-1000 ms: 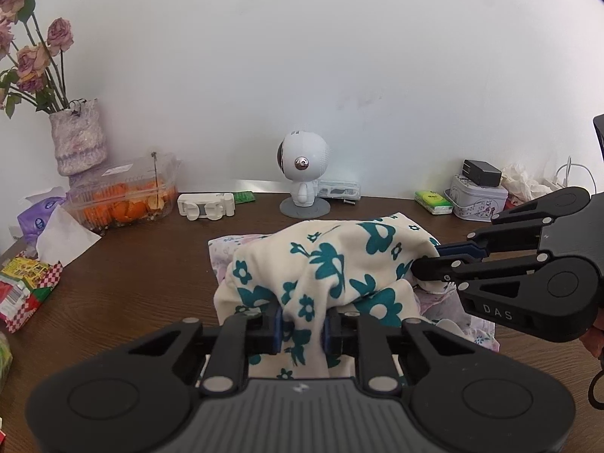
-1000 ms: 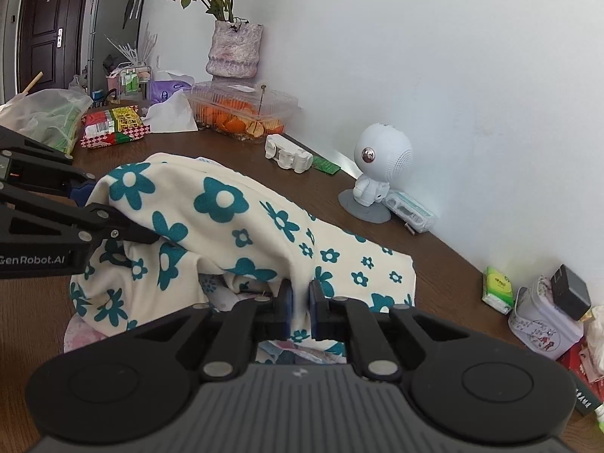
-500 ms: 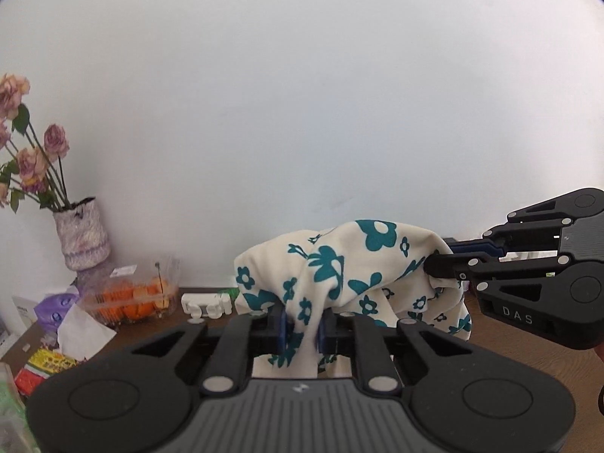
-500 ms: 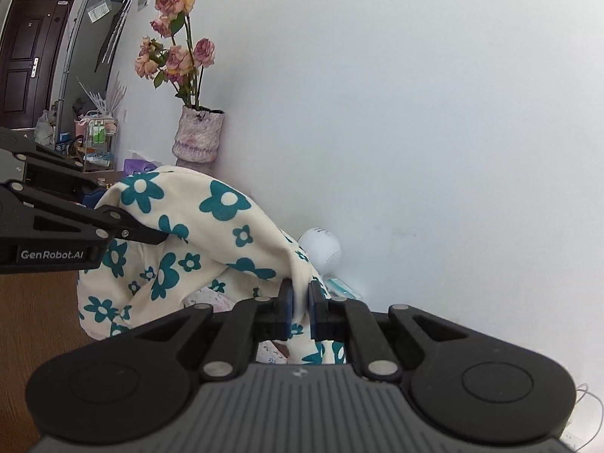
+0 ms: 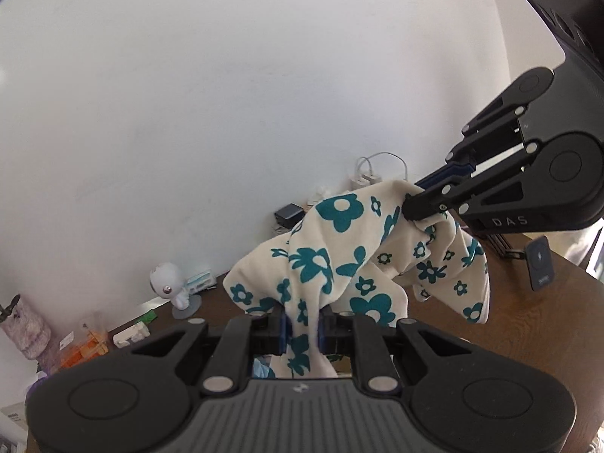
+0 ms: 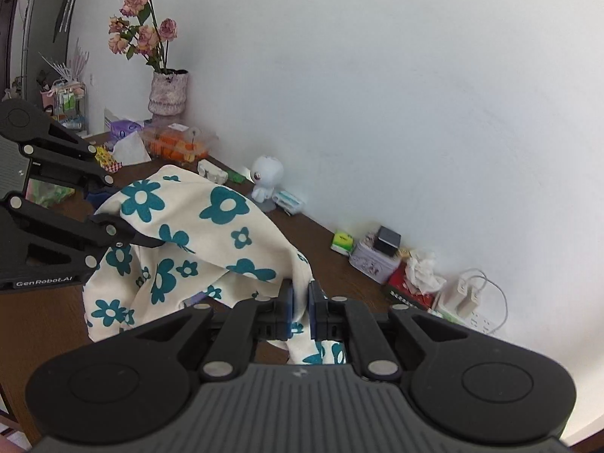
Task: Fold clothes
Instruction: 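Lift the dress with both grippers and pull it off the pile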
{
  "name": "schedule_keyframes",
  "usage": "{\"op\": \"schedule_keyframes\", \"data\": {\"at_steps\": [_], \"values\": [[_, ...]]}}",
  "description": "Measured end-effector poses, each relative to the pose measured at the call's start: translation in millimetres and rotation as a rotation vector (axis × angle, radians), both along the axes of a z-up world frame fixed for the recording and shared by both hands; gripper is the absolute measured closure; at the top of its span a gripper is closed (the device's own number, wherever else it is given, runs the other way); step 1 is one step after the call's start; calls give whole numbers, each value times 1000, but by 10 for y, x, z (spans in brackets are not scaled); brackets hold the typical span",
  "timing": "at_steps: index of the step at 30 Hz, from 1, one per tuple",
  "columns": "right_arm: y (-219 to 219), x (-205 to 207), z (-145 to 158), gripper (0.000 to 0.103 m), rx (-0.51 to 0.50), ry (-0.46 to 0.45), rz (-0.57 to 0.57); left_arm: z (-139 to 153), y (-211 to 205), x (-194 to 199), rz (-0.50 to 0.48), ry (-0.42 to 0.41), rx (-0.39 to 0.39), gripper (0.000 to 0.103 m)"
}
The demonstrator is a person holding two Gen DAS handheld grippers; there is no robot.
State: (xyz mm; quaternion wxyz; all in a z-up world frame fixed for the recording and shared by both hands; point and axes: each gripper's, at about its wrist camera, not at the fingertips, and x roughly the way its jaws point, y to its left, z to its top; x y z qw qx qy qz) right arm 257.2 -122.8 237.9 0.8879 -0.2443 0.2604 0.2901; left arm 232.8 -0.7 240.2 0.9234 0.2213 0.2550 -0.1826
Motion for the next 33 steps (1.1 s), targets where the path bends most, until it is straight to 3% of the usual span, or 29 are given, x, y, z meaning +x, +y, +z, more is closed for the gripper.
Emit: {"op": "schedule_keyframes", "data": {"at_steps": [5,12,16,19,20,21,22,23,24,27,29,33], "values": [[-435,-550,-301,96,-96,9,-33,-328,-395,-312,-116,56,54,90],[-835,-1040,-1316,96,-173,219,-28,-1481,-562,-804,-253,288,143,90],[-918,-1214,-1708,95,-147,313,-22,-1882,-565,-1032,-268,345,143,90],[-977,-1240,-1813,89,-84,357,-27,-1959,-515,-1074,-256,361,108,89],[-1000,-1242,-1836,82,-61,372,-29,-1960,-500,-1084,-251,363,93,85],[-1023,-1236,-1842,57,-41,387,-28,-1956,-477,-1081,-249,366,72,81],[-1048,-1232,-1845,38,-20,399,-25,-1943,-444,-1065,-250,372,45,65],[-1098,-1252,-1811,35,5,396,-12,-1921,-393,-1064,-251,371,14,44],[-1154,-1269,-1774,32,31,392,-1,-1888,-323,-1083,-252,363,-22,34],[-1460,-1254,-1596,18,151,370,-25,-1754,-67,-1196,-256,316,-126,27],[-1675,-1206,-1497,14,218,359,-64,-1688,123,-1227,-233,290,-187,13],[-2004,-946,-1575,13,248,375,-213,-1781,363,-1100,-151,305,-198,12]]}}
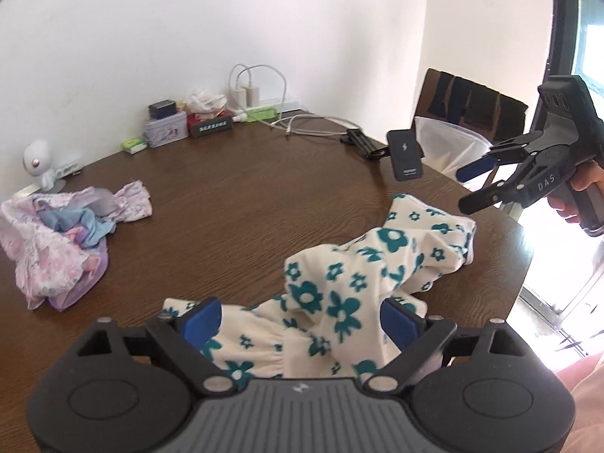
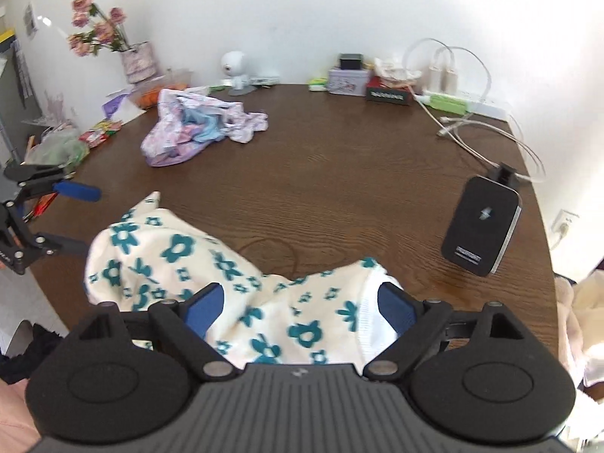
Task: Fold clothes
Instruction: 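Lift the dress with both grippers and pull it off the pile, then lay the dress on the table and regrasp its hem with both grippers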
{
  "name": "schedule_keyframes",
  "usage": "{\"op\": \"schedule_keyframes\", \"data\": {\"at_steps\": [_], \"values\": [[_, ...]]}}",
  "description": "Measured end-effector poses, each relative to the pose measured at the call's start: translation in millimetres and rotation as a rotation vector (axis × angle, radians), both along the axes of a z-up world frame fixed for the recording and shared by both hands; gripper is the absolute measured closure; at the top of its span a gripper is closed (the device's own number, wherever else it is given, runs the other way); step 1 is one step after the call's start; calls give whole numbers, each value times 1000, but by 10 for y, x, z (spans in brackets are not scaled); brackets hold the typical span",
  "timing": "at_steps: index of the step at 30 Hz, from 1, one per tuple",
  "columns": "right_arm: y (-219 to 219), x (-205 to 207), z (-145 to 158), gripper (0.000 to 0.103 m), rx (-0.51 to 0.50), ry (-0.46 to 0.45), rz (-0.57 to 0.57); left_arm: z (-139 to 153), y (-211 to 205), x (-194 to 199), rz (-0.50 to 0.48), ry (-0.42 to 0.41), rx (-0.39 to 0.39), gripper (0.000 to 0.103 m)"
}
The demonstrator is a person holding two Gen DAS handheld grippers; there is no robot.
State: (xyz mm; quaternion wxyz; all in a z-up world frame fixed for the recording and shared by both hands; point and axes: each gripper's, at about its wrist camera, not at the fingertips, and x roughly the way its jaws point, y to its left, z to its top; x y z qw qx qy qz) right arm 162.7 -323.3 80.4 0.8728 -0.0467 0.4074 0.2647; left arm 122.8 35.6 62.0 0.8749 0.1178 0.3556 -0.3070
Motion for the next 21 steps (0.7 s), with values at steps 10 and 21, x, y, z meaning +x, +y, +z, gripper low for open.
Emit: {"op": "schedule_keyframes", "data": {"at_steps": [10,21], "values": [[113,555,-407,26,-48,80,-78,-359,168,509,112,71,54,14],[190,671,-590,73,-79,169,-68,-536,84,752,78,168,32,32]]}}
